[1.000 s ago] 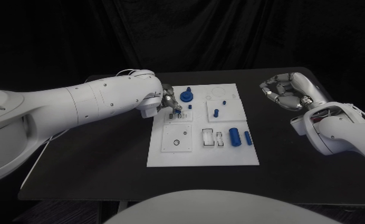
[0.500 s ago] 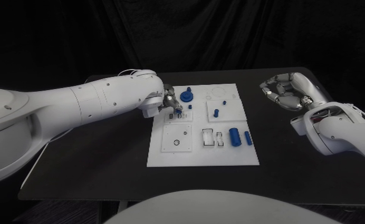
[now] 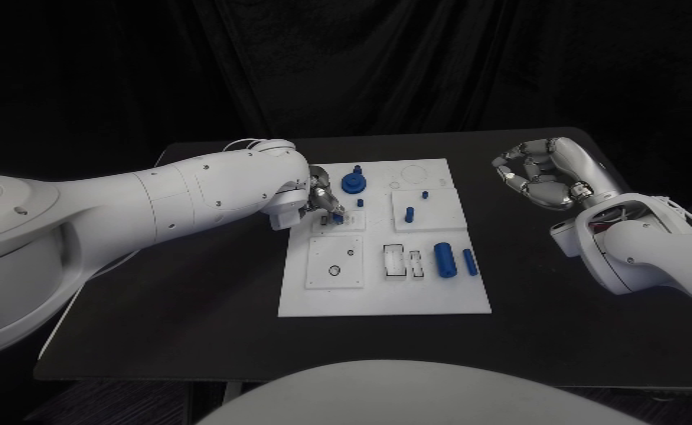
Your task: Assemble the parts on the task board
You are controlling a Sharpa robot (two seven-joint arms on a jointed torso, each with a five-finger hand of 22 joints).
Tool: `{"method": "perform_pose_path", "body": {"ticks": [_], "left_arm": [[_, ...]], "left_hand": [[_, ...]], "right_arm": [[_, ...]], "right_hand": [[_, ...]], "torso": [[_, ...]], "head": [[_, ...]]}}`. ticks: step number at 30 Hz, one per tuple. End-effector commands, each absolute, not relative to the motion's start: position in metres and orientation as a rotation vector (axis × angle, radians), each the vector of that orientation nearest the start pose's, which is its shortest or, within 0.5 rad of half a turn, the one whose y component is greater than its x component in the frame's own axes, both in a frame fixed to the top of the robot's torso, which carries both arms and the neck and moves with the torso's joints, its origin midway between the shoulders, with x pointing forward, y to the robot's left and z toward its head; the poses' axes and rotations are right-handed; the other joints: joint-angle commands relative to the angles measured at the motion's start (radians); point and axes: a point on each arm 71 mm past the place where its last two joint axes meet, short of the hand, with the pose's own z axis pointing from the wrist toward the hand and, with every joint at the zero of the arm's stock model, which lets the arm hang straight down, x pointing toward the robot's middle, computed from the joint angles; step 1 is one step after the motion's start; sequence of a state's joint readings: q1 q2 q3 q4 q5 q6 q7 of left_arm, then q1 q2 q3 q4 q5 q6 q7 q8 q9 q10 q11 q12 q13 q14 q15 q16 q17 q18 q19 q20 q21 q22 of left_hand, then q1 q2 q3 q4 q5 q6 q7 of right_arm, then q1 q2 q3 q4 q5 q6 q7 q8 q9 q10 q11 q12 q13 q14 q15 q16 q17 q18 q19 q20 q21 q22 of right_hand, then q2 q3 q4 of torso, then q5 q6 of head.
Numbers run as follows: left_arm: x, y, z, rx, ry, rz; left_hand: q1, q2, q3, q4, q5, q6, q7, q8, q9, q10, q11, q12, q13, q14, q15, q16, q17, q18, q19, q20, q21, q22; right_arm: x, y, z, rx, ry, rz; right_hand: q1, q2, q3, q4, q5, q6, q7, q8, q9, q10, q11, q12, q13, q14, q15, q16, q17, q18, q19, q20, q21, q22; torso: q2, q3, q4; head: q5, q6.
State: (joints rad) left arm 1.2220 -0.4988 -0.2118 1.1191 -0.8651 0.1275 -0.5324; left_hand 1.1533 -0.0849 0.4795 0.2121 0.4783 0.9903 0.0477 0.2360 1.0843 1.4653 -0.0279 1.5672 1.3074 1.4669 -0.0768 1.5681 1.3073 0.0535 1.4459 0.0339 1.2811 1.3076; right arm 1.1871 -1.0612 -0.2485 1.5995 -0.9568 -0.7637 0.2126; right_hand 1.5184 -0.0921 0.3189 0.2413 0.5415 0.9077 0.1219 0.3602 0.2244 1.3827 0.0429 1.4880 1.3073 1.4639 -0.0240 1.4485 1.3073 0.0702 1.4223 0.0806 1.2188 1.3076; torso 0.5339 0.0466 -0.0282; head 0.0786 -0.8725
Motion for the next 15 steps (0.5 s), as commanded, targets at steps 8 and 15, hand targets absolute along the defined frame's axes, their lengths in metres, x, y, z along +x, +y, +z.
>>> {"method": "perform_pose_path", "body": {"ticks": [8, 15], "left_arm": [[0.5099, 0.1625, -0.2966, -0.339, 2.495, -0.339], [0.5092, 0.1640, -0.2987, -0.345, 2.494, -0.337]], "left_hand": [[0.002, 0.012, 0.006, -0.003, 0.000, -0.006, -0.005, -0.003, 0.000, 0.106, 0.000, 0.004, 0.263, 0.104, -0.001, 0.003, 0.263, 0.010, -0.005, 0.000, -0.004, 0.179], [0.002, 0.013, 0.008, -0.005, 0.000, -0.007, -0.004, -0.005, -0.001, 0.106, 0.001, 0.004, 0.263, 0.104, 0.000, 0.003, 0.263, 0.011, -0.007, 0.000, -0.008, 0.177]], "right_arm": [[0.4316, -0.2993, -0.2266, 0.321, 1.457, 0.749], [0.4316, -0.2990, -0.2266, 0.321, 1.457, 0.750]], "right_hand": [[-0.008, -0.002, 0.006, 0.001, 0.006, -0.008, -0.002, 0.003, -0.001, -0.006, -0.002, -0.002, 0.041, 0.053, -0.003, -0.002, 0.149, 0.010, -0.007, 0.000, -0.003, 0.157], [-0.008, -0.002, 0.006, 0.001, 0.006, -0.008, -0.002, 0.003, -0.001, -0.006, -0.002, -0.002, 0.041, 0.053, -0.003, -0.002, 0.149, 0.010, -0.007, 0.000, -0.003, 0.157]], "torso": [[0.000, 0.0001, 0.0002], [0.000, -0.0001, 0.0001]], "head": [[0.000, 0.000], [0.001, 0.000]]}}
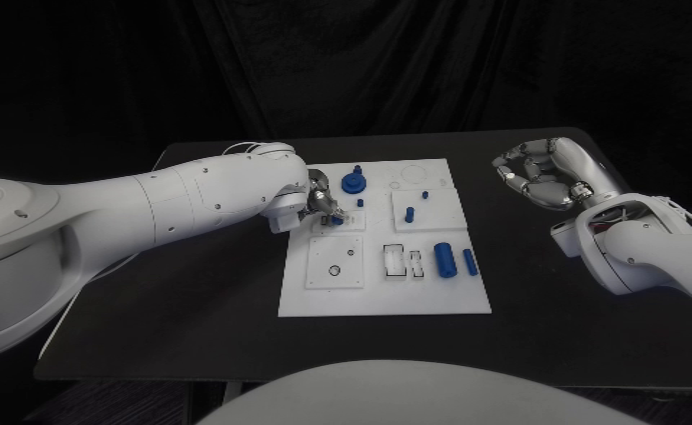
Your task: Assemble the parts on the task board
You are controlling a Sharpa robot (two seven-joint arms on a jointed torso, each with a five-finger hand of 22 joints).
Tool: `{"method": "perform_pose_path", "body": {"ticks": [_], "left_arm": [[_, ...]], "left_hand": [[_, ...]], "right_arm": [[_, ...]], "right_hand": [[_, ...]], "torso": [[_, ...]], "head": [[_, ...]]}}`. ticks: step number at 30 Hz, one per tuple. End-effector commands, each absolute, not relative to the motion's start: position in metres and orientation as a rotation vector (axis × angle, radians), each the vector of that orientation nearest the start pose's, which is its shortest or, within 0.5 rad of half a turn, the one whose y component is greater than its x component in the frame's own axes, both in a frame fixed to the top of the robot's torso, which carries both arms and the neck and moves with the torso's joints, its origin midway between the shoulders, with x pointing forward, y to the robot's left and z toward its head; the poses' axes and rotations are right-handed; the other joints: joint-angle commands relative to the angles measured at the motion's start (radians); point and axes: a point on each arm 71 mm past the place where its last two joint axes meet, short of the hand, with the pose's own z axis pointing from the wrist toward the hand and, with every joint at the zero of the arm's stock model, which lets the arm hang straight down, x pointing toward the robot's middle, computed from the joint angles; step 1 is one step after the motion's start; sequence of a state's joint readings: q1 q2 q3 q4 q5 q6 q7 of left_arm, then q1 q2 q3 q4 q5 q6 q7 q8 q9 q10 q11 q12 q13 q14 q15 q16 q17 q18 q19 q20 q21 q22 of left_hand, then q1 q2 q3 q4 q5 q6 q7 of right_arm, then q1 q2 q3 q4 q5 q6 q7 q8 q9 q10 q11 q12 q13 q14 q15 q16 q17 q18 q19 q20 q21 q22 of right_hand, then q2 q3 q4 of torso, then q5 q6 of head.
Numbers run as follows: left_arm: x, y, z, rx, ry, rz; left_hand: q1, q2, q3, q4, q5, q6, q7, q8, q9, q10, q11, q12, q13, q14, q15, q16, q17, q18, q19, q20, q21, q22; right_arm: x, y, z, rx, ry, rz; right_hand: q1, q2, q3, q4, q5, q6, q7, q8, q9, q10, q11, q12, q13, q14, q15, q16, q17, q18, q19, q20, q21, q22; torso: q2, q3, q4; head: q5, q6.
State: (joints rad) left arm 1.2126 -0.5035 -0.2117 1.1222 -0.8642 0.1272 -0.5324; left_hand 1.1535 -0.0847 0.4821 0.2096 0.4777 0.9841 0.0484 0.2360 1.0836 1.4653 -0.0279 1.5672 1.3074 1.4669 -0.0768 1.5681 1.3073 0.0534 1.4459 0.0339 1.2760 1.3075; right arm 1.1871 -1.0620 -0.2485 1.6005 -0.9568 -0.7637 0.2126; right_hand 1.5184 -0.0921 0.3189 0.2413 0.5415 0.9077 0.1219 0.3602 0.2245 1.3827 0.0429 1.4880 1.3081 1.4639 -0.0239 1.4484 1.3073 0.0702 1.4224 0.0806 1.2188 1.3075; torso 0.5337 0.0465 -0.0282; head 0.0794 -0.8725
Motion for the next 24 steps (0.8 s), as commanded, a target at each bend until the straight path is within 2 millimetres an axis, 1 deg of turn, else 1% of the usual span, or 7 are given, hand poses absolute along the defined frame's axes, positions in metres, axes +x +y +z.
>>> {"method": "perform_pose_path", "body": {"ticks": [1, 20, 24], "left_arm": [[0.5091, 0.1640, -0.2990, -0.346, 2.495, -0.337], [0.5084, 0.1638, -0.3032, -0.368, 2.453, -0.382], [0.5099, 0.1641, -0.3020, -0.337, 2.425, -0.375]], "left_hand": [[0.002, 0.012, 0.006, -0.002, 0.001, -0.001, -0.005, -0.005, 0.000, 0.106, 0.001, 0.004, 0.263, 0.104, 0.000, 0.003, 0.263, 0.011, -0.007, 0.000, -0.003, 0.177], [0.004, 0.013, 0.011, -0.011, 0.001, -0.004, -0.003, -0.008, -0.001, 0.106, 0.002, 0.004, 0.263, 0.104, 0.001, 0.003, 0.263, 0.012, -0.009, 0.002, -0.007, 0.176], [0.004, 0.011, 0.012, -0.015, 0.003, -0.004, -0.003, -0.008, -0.001, 0.106, 0.003, 0.004, 0.263, 0.104, 0.002, 0.003, 0.263, 0.012, -0.008, 0.002, -0.004, 0.177]], "right_arm": [[0.4315, -0.2990, -0.2265, 0.321, 1.457, 0.750], [0.4317, -0.2991, -0.2267, 0.321, 1.458, 0.750], [0.4318, -0.2990, -0.2268, 0.321, 1.459, 0.750]], "right_hand": [[-0.008, -0.002, 0.006, 0.001, 0.006, -0.008, -0.002, 0.003, -0.001, -0.006, -0.002, -0.002, 0.040, 0.053, -0.003, -0.002, 0.149, 0.010, -0.007, 0.000, -0.003, 0.157], [-0.009, -0.003, 0.007, 0.000, 0.007, -0.009, -0.002, 0.003, -0.002, -0.007, -0.002, -0.002, 0.039, 0.052, -0.003, -0.003, 0.148, 0.010, -0.007, 0.000, -0.004, 0.157], [-0.009, -0.003, 0.007, 0.000, 0.007, -0.009, -0.002, 0.003, -0.002, -0.007, -0.002, -0.002, 0.039, 0.052, -0.003, -0.003, 0.148, 0.010, -0.007, 0.000, -0.004, 0.157]], "torso": [[0.000, 0.0000, 0.0001], [0.000, -0.0001, -0.0001], [0.001, 0.0000, -0.0006]], "head": [[0.000, 0.000], [0.000, 0.000], [0.002, 0.000]]}}
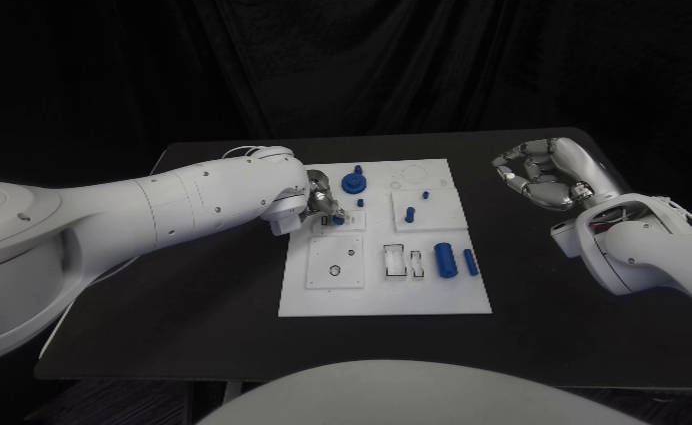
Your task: Assemble the parts on the task board
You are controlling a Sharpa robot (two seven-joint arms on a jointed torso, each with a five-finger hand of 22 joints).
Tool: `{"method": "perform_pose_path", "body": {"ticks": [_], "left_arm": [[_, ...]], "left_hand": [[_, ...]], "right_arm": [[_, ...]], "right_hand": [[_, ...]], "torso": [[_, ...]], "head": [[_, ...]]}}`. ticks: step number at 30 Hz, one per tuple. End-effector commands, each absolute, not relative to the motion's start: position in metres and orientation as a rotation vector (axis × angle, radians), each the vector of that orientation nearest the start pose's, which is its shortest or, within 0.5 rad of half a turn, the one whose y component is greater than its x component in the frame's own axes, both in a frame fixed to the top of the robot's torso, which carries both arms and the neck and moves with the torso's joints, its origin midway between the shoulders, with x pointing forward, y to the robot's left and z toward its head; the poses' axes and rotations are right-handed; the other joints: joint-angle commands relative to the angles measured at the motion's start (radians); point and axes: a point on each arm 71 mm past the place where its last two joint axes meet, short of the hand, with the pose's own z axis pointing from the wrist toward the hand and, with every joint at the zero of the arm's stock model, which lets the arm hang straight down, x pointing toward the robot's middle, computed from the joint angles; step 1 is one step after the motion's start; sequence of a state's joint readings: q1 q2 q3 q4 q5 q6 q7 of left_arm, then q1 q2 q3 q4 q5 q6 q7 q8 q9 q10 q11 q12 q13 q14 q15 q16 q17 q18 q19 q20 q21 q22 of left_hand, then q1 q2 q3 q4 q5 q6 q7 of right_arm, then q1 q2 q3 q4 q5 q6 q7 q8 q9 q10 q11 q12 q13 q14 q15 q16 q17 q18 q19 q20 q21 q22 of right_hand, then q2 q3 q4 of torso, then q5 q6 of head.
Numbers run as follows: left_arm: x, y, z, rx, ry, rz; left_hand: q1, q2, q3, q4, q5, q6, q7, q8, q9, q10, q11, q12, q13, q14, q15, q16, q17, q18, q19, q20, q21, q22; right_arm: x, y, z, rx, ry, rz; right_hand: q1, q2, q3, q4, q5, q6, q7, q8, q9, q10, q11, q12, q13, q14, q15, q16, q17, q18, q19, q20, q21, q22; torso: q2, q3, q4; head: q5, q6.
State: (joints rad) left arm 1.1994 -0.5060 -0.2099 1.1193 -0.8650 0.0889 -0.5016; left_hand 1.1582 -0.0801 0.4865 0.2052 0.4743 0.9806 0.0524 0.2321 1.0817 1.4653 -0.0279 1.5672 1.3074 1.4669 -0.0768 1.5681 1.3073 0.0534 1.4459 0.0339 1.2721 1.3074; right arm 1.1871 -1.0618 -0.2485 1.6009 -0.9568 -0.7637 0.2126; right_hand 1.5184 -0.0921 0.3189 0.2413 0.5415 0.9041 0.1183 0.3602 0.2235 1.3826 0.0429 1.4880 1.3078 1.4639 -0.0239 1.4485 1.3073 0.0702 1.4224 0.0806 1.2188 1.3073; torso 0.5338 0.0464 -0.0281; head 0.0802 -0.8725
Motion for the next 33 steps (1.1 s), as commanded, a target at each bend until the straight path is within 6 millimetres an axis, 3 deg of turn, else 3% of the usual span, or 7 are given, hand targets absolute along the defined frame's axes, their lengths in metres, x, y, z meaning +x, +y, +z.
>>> {"method": "perform_pose_path", "body": {"ticks": [1, 33], "left_arm": [[0.5107, 0.1640, -0.3015, -0.320, 2.413, -0.371], [0.5071, 0.1667, -0.3006, -0.275, 2.404, -0.353]], "left_hand": [[-0.001, 0.006, 0.007, -0.011, 0.006, 0.000, -0.007, -0.004, 0.001, 0.106, 0.003, 0.004, 0.263, 0.104, 0.002, 0.003, 0.264, 0.011, -0.007, 0.002, 0.001, 0.177], [-0.002, 0.003, 0.015, -0.026, 0.018, 0.008, -0.008, -0.002, 0.002, 0.106, 0.002, 0.004, 0.263, 0.104, 0.002, 0.003, 0.264, 0.012, -0.007, 0.003, 0.000, 0.177]], "right_arm": [[0.4319, -0.2990, -0.2268, 0.321, 1.459, 0.749], [0.4326, -0.2992, -0.2275, 0.322, 1.464, 0.747]], "right_hand": [[-0.009, -0.003, 0.007, 0.000, 0.007, -0.006, 0.002, 0.004, -0.001, -0.007, -0.002, -0.002, 0.039, 0.052, -0.003, -0.003, 0.148, 0.010, -0.007, 0.000, -0.004, 0.157], [-0.009, -0.003, 0.007, 0.000, 0.007, -0.006, 0.002, 0.004, -0.001, -0.007, -0.002, -0.002, 0.039, 0.052, -0.003, -0.003, 0.148, 0.010, -0.007, 0.000, -0.004, 0.157]], "torso": [[0.000, 0.0003, -0.0005], [-0.001, 0.0004, 0.0009]], "head": [[0.001, 0.000], [0.001, 0.000]]}}
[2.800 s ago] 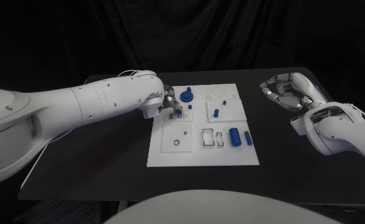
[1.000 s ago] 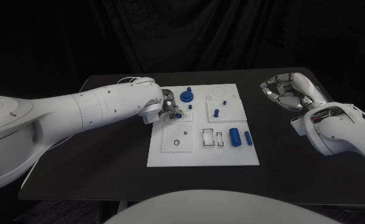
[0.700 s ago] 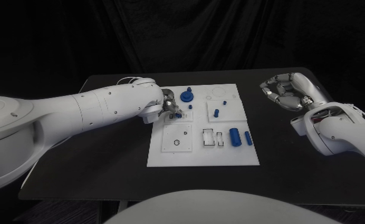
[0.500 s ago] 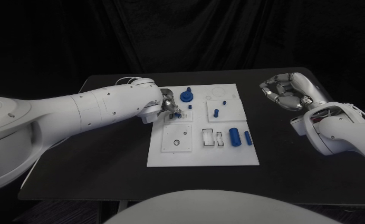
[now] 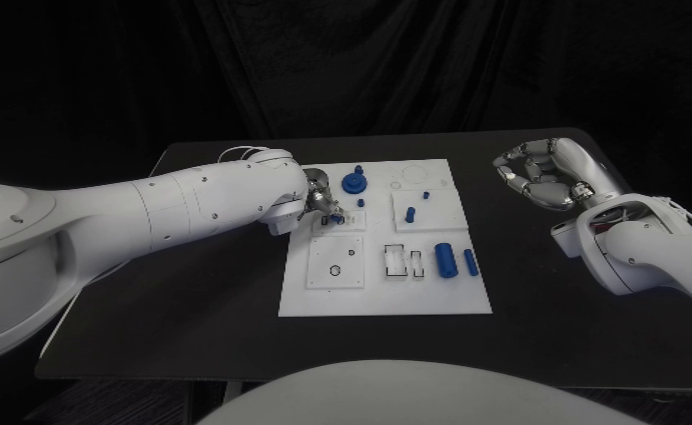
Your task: Assemble the parts on the task board
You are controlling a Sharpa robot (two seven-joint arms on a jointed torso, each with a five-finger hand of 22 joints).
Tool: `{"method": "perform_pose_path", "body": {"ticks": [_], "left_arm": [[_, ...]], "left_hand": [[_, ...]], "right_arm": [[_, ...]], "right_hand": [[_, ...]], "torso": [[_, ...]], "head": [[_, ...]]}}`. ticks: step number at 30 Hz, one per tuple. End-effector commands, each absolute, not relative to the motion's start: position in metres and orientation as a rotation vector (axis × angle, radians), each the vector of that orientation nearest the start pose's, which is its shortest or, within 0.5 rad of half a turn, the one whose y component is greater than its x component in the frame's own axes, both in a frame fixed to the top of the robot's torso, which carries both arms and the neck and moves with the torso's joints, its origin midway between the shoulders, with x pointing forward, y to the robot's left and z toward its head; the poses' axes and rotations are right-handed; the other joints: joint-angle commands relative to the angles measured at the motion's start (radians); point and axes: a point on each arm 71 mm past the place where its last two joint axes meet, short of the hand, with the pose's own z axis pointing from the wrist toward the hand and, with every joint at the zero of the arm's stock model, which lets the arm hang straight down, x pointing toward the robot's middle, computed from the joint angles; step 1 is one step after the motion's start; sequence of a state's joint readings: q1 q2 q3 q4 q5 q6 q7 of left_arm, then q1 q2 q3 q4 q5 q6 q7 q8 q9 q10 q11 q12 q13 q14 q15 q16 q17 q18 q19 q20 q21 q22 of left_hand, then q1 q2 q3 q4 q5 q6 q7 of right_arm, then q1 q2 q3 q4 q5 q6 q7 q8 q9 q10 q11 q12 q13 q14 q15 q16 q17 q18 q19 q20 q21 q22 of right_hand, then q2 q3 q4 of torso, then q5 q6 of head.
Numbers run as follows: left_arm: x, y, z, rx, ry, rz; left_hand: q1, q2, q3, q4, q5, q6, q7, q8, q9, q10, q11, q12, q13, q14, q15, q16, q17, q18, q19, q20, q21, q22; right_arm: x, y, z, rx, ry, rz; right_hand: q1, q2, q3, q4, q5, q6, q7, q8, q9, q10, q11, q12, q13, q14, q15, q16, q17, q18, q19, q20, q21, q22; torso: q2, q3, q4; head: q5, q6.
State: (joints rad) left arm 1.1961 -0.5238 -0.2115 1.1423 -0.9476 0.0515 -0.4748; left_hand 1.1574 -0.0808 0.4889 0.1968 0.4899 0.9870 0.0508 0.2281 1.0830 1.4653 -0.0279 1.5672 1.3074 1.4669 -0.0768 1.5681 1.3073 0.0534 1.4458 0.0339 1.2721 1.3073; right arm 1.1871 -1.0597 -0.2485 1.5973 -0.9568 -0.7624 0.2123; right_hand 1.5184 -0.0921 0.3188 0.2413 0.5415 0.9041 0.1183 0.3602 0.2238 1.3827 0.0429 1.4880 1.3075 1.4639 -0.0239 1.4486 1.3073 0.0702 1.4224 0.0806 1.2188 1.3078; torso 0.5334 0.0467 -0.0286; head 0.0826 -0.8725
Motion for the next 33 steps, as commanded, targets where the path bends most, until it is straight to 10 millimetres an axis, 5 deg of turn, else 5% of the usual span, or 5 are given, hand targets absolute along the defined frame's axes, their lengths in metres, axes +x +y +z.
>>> {"method": "perform_pose_path", "body": {"ticks": [1, 33], "left_arm": [[0.507, 0.166, -0.301, -0.274, 2.406, -0.354], [0.501, 0.163, -0.315, -0.278, 2.426, -0.357]], "left_hand": [[-0.002, 0.003, 0.012, -0.018, 0.002, 0.002, -0.006, 0.002, 0.001, 0.106, 0.002, 0.004, 0.263, 0.104, 0.002, 0.003, 0.263, 0.012, -0.007, 0.003, 0.001, 0.178], [-0.010, 0.010, 0.017, -0.019, -0.010, 0.002, -0.005, 0.000, 0.000, 0.106, 0.003, 0.004, 0.263, 0.104, 0.003, 0.003, 0.263, 0.015, -0.014, 0.004, -0.014, 0.173]], "right_arm": [[0.433, -0.299, -0.227, 0.322, 1.464, 0.747], [0.432, -0.299, -0.227, 0.322, 1.464, 0.749]], "right_hand": [[-0.009, -0.003, 0.007, 0.000, 0.007, -0.006, 0.002, 0.004, -0.001, -0.007, -0.002, -0.002, 0.040, 0.052, -0.003, -0.003, 0.148, 0.010, -0.007, 0.000, -0.004, 0.156], [-0.009, -0.004, 0.008, -0.002, 0.006, -0.007, 0.002, 0.004, -0.002, -0.006, -0.001, -0.002, 0.040, 0.052, -0.002, -0.003, 0.148, 0.010, -0.007, 0.000, -0.003, 0.157]], "torso": [[0.000, 0.0001, 0.0012], [0.001, 0.0001, 0.0004]], "head": [[-0.002, 0.000], [0.000, 0.000]]}}
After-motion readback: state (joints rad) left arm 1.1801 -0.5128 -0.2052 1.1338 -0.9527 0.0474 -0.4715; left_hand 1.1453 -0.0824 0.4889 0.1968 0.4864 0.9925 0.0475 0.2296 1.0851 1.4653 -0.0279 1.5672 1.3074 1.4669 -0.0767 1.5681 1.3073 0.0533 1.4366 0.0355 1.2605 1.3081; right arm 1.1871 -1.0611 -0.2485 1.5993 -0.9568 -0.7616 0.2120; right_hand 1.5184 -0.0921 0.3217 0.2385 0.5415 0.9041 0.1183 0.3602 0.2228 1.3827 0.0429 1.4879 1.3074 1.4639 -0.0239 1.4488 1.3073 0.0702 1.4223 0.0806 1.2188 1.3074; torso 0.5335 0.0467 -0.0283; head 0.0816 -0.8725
